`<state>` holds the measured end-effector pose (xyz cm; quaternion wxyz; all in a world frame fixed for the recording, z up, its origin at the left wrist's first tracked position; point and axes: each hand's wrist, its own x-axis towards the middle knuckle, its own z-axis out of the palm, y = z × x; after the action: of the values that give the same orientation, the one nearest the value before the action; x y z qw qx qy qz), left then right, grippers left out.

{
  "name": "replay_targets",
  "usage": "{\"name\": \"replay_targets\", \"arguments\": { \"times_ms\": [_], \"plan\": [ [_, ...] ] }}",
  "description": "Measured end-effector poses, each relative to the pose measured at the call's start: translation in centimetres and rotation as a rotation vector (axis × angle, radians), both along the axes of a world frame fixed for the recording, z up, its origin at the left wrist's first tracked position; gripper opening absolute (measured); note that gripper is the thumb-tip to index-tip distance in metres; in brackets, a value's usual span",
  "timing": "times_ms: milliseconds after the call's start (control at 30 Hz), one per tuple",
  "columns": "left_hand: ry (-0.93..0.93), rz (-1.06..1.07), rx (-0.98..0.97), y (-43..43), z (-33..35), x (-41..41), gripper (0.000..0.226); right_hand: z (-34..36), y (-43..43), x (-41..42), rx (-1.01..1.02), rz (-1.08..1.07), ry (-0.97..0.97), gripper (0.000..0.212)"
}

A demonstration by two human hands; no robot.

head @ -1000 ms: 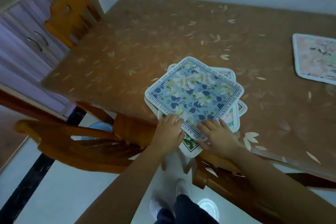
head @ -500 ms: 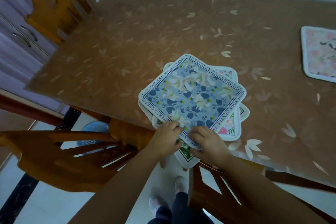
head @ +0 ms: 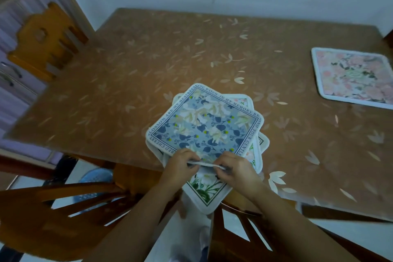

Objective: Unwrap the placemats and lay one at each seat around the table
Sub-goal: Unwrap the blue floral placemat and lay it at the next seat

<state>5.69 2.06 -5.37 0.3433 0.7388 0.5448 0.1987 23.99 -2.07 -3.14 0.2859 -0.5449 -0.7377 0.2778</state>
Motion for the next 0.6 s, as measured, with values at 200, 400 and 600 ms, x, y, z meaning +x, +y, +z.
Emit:
{"name": "replay_targets", "arguments": {
  "times_ms": [200, 400, 600],
  "plan": [
    [-0.031, 0.035, 0.119, 1.0, 3.2, 0.9, 0.009, 3.2, 1.6, 0.4, 0.036, -0.045, 0.008, 0.003],
    [-0.094, -0.023, 0.334, 1.0, 6.7, 1.2, 0.011, 6.2, 2.3, 0.2, 0.153, -0.028, 0.023, 0.007],
    [-0.158, 0.019, 0.392, 0.1, 9.8, -1.1, 0.009, 8.1, 2.2, -1.7, 0.191, -0.025, 0.152, 0.012]
  ]
}}
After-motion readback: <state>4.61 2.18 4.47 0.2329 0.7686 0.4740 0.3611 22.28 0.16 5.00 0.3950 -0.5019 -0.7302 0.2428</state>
